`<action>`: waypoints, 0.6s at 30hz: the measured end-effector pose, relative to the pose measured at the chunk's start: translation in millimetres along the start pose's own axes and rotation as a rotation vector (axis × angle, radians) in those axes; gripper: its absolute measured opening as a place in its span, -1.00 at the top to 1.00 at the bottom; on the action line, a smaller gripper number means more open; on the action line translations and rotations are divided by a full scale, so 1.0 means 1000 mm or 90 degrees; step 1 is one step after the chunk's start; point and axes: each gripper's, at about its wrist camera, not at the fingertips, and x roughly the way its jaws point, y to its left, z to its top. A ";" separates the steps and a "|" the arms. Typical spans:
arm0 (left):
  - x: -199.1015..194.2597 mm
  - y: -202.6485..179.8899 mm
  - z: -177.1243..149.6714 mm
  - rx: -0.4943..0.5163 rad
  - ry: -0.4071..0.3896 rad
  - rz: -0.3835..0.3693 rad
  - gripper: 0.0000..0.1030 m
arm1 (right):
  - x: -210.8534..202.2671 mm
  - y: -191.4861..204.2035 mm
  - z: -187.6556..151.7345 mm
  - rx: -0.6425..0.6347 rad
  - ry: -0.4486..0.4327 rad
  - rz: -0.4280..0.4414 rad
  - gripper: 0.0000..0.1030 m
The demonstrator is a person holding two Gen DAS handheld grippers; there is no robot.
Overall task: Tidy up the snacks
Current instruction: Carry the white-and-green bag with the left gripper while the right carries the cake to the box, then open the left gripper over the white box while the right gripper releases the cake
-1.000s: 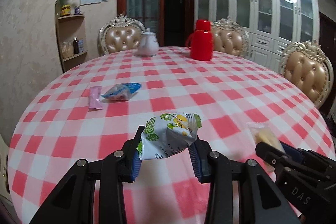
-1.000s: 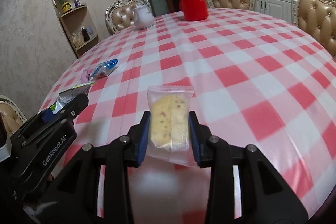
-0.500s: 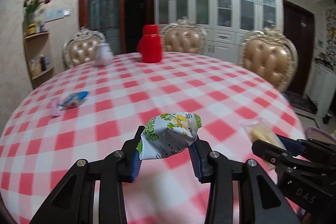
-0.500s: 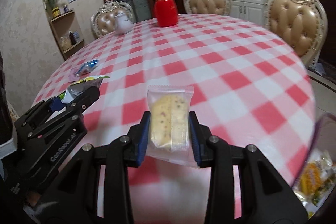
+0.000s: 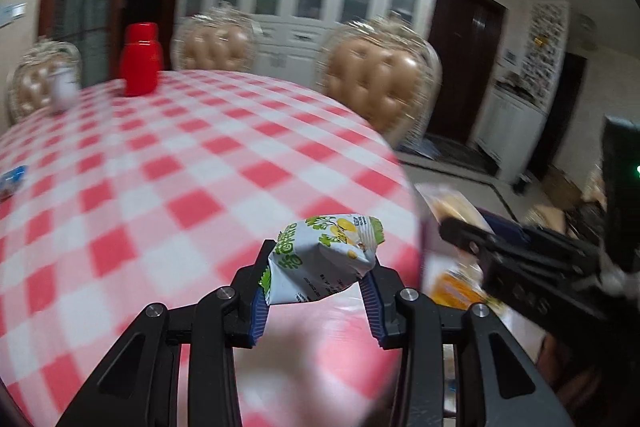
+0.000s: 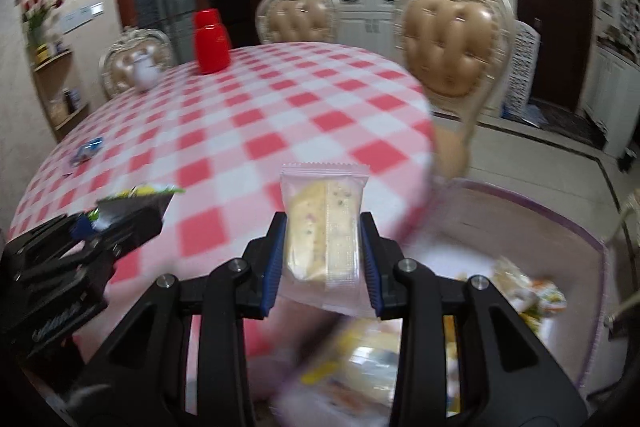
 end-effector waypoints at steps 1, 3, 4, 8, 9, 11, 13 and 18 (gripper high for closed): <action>0.005 -0.011 -0.001 0.010 0.009 -0.022 0.21 | -0.001 -0.020 -0.001 0.017 0.005 -0.022 0.24; 0.012 -0.028 -0.004 0.027 0.026 -0.047 0.21 | -0.004 -0.038 -0.002 0.030 0.011 -0.038 0.24; 0.017 -0.038 -0.005 0.037 0.037 -0.058 0.21 | -0.004 -0.038 -0.002 0.030 0.011 -0.038 0.24; 0.028 -0.065 -0.013 0.065 0.064 -0.097 0.21 | -0.008 -0.063 -0.004 0.041 0.016 -0.066 0.24; 0.031 -0.073 -0.016 0.073 0.071 -0.113 0.20 | -0.009 -0.070 -0.004 0.041 0.018 -0.075 0.24; 0.036 -0.086 -0.020 0.089 0.081 -0.129 0.19 | -0.010 -0.080 -0.005 0.043 0.022 -0.090 0.24; 0.042 -0.098 -0.022 0.102 0.091 -0.147 0.17 | -0.009 -0.093 -0.006 0.043 0.034 -0.112 0.24; 0.054 -0.114 -0.028 0.075 0.127 -0.286 -0.24 | -0.008 -0.121 -0.009 0.064 0.062 -0.181 -0.04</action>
